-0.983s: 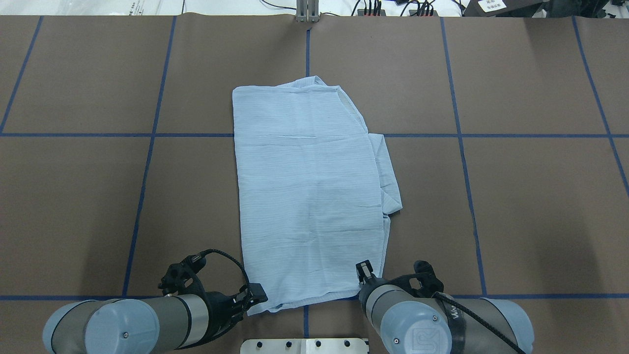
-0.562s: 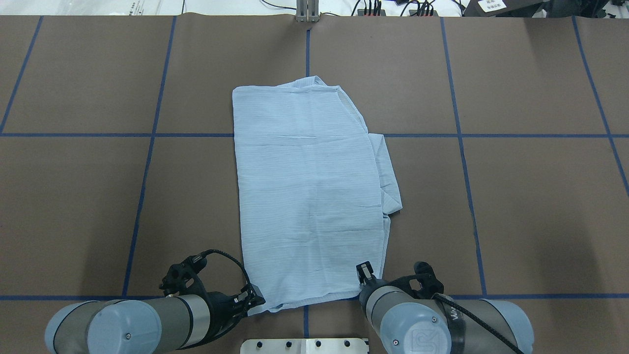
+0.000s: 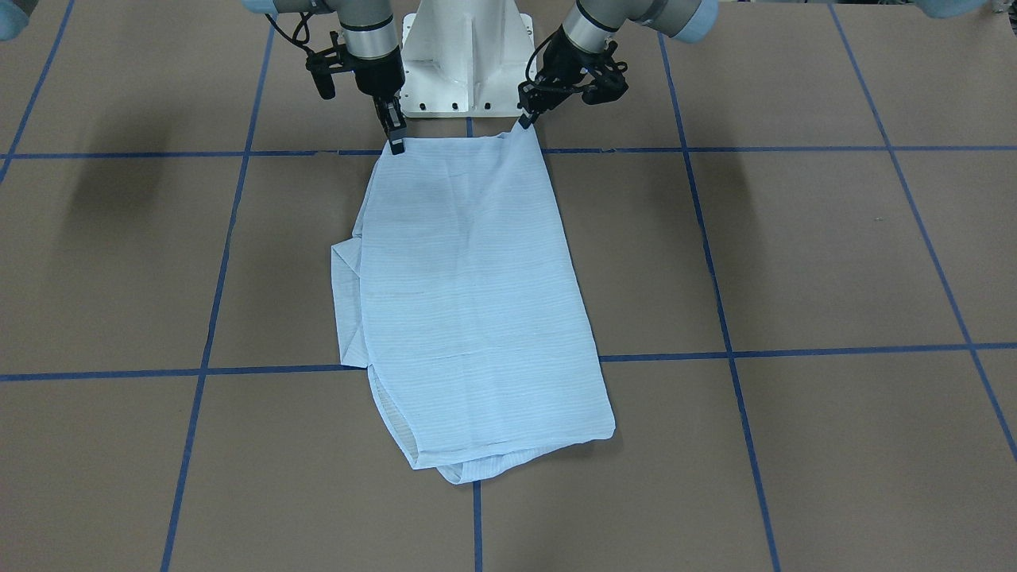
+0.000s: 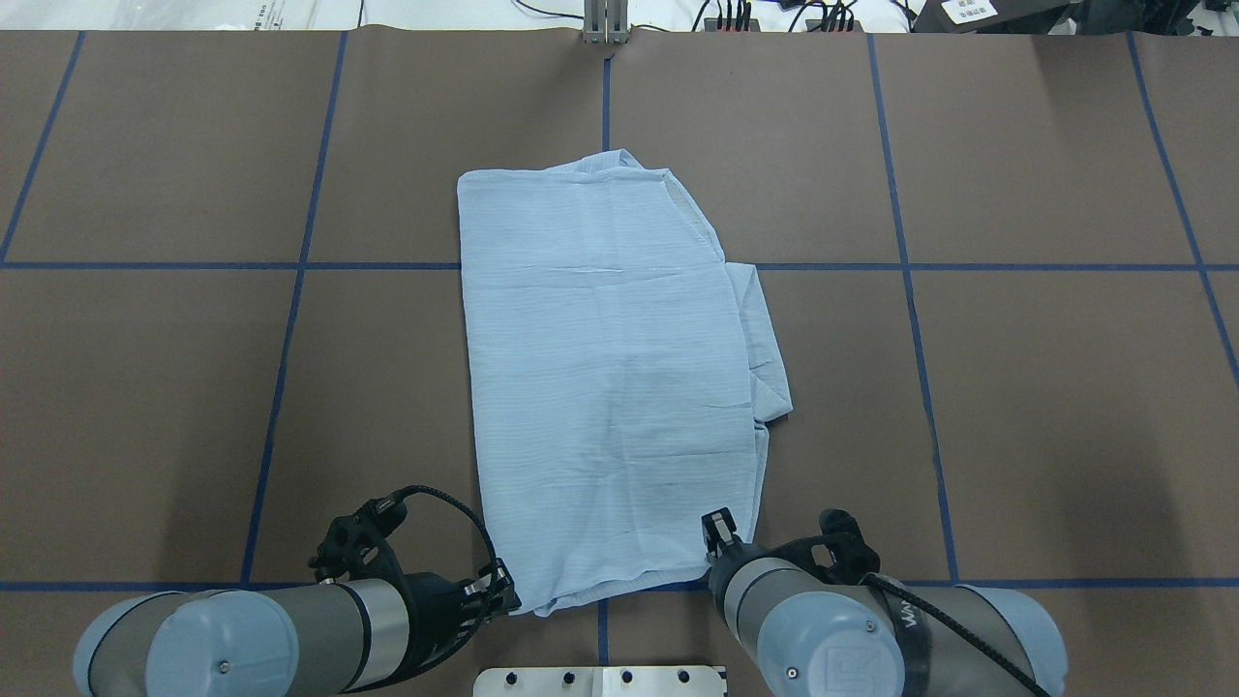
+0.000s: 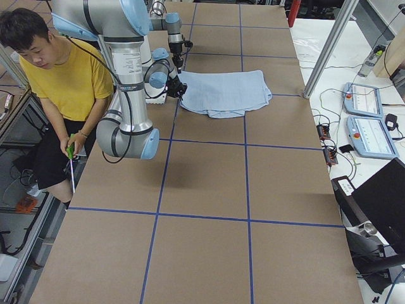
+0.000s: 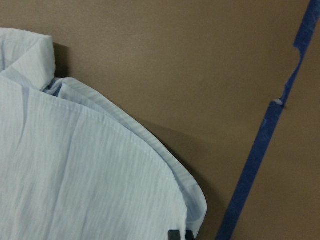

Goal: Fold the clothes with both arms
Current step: 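Grasp both near corners of the shirt with both grippers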

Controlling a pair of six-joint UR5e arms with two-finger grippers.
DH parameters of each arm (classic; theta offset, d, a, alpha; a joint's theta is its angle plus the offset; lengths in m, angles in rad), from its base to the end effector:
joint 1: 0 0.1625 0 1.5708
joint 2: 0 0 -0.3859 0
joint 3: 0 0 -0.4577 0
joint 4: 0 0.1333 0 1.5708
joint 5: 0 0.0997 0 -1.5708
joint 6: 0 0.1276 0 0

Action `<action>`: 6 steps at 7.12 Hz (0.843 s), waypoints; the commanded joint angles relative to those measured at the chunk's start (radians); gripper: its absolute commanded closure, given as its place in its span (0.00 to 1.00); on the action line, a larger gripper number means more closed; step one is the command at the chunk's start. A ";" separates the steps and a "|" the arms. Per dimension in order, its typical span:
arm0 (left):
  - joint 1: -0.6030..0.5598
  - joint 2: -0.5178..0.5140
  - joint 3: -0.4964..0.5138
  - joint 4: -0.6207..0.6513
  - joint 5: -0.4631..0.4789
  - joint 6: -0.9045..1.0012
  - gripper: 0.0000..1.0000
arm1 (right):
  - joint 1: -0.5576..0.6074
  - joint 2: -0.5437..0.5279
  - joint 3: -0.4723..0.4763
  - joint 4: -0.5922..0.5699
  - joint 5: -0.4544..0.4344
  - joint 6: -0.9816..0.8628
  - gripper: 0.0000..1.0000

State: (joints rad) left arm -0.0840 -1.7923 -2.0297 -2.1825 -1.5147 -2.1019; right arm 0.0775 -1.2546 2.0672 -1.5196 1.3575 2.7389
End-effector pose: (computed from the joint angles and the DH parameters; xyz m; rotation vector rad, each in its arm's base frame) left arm 0.5766 -0.1895 0.1902 -0.2433 1.2905 -0.5620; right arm -0.5801 -0.2058 0.2021 -0.2959 -0.9018 1.2503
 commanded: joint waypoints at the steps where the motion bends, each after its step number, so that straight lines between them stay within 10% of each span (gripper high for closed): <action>1: -0.017 -0.006 -0.122 0.001 -0.004 -0.004 1.00 | 0.074 0.001 0.153 -0.148 0.006 -0.031 1.00; 4: -0.280 -0.096 -0.071 0.012 -0.116 0.150 1.00 | 0.311 0.090 0.168 -0.191 0.153 -0.268 1.00; 6: -0.449 -0.226 0.136 0.006 -0.195 0.279 1.00 | 0.430 0.218 -0.039 -0.169 0.226 -0.400 1.00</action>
State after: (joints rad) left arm -0.4248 -1.9487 -2.0103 -2.1723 -1.6564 -1.9029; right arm 0.4335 -1.1224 2.1598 -1.6995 1.5456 2.4222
